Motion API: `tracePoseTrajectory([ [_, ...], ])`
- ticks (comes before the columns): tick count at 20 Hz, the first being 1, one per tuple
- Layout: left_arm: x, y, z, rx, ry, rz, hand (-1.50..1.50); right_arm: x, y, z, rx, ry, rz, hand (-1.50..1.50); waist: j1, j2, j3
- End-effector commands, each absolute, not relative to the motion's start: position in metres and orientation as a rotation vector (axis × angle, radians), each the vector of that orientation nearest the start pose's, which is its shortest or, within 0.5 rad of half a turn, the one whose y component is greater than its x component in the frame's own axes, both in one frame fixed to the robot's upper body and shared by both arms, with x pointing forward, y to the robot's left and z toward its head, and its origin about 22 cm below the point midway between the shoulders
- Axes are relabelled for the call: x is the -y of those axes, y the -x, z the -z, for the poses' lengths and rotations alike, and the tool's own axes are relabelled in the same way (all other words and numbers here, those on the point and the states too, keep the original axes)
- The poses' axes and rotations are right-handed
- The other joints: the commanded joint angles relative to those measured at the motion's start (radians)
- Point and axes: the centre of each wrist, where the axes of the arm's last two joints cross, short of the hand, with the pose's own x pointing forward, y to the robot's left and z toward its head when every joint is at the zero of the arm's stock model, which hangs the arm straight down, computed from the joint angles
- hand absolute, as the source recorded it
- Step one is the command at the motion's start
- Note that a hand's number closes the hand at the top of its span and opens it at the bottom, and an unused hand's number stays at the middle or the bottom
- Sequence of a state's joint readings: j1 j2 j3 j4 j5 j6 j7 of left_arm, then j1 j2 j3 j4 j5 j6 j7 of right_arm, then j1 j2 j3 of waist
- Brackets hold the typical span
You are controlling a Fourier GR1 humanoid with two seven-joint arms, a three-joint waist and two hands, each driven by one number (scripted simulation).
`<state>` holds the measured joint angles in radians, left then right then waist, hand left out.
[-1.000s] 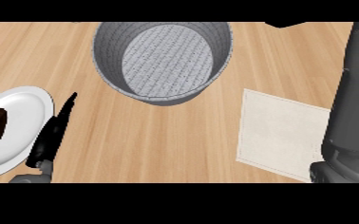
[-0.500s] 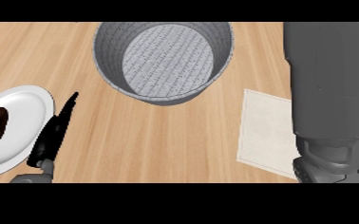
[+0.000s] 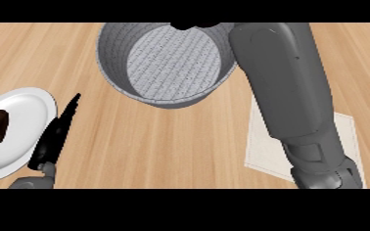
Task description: Pick the eggplant from the placemat and place it in the basket
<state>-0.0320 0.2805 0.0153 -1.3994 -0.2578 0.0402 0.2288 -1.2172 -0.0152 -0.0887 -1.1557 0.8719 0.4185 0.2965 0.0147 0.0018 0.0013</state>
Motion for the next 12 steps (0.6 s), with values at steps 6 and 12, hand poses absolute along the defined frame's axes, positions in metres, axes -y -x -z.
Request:
tracePoseTrajectory([
  [6, -0.291, -0.253, 0.017, 1.158, -0.454, 0.349, 0.0, 0.046, -0.419, -0.229, 1.707, 0.624, -1.044, -1.5, 0.017, 0.005, -0.002],
  [12, -0.3, -0.248, 0.024, 1.161, -0.458, 0.323, 0.0, 0.04, -0.425, -0.249, 1.801, 0.589, -0.841, -1.5, 0.016, 0.005, -0.002],
])
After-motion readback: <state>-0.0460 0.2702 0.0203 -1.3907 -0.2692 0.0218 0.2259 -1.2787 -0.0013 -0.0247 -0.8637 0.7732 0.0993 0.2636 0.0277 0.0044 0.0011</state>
